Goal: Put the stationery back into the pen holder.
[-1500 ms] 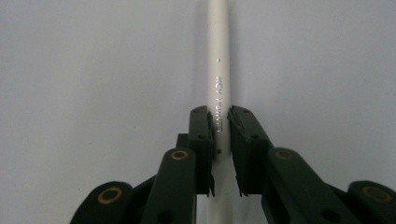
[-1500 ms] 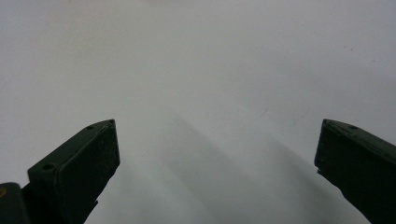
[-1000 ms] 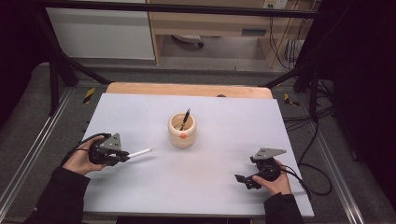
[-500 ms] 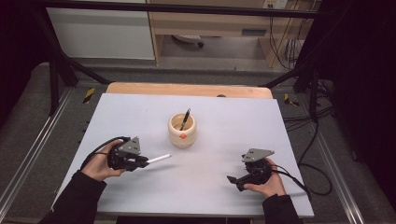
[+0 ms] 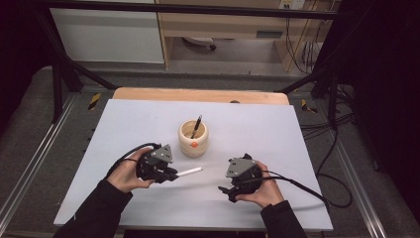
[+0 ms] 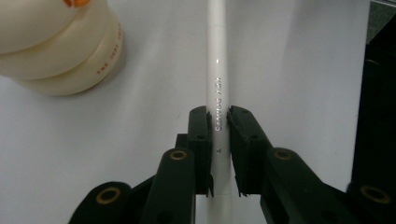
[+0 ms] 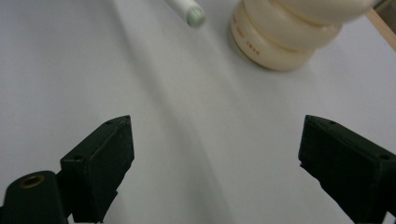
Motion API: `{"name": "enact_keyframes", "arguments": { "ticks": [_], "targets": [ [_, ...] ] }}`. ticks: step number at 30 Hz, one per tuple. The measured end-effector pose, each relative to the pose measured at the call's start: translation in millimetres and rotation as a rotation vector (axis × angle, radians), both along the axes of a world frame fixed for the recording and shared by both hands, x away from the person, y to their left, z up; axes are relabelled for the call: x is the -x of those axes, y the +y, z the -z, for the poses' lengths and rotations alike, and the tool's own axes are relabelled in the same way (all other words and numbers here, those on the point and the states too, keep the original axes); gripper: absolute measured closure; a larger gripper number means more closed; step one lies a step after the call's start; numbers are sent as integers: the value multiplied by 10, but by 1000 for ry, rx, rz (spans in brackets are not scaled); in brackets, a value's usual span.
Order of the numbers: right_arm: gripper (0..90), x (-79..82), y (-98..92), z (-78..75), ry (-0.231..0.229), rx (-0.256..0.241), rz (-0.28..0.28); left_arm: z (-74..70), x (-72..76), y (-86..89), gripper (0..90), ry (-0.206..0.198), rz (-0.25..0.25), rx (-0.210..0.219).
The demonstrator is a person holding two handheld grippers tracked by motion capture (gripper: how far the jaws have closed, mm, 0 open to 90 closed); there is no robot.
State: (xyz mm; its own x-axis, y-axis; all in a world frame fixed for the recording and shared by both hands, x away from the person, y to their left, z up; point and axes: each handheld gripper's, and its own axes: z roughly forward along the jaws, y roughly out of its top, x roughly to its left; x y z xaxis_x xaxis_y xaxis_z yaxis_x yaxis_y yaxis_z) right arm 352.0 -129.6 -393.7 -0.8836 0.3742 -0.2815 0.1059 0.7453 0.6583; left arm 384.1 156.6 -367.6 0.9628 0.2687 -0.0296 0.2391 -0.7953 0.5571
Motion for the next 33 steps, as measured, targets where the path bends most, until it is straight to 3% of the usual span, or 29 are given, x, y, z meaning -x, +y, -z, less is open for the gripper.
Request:
{"name": "enact_keyframes", "arguments": {
  "ticks": [7,16,21,27,31,33],
  "targets": [
    [257,10,250,-64,-88,69,-117,-35,24,-244,786,35,19,-61],
    [487,45,460,-41,-194,189,-260,-65,26,-501,786,65,-2,-81],
    [609,51,533,-11,-257,234,-323,-53,10,-557,786,86,-5,-89],
    [760,82,594,24,-301,263,-415,-46,2,-585,786,106,-23,-77],
    [785,89,608,41,-315,285,-447,-39,11,-581,785,103,-23,-72],
    [787,90,605,38,-319,286,-444,-30,13,-560,784,95,-23,-46]
  ]
}}
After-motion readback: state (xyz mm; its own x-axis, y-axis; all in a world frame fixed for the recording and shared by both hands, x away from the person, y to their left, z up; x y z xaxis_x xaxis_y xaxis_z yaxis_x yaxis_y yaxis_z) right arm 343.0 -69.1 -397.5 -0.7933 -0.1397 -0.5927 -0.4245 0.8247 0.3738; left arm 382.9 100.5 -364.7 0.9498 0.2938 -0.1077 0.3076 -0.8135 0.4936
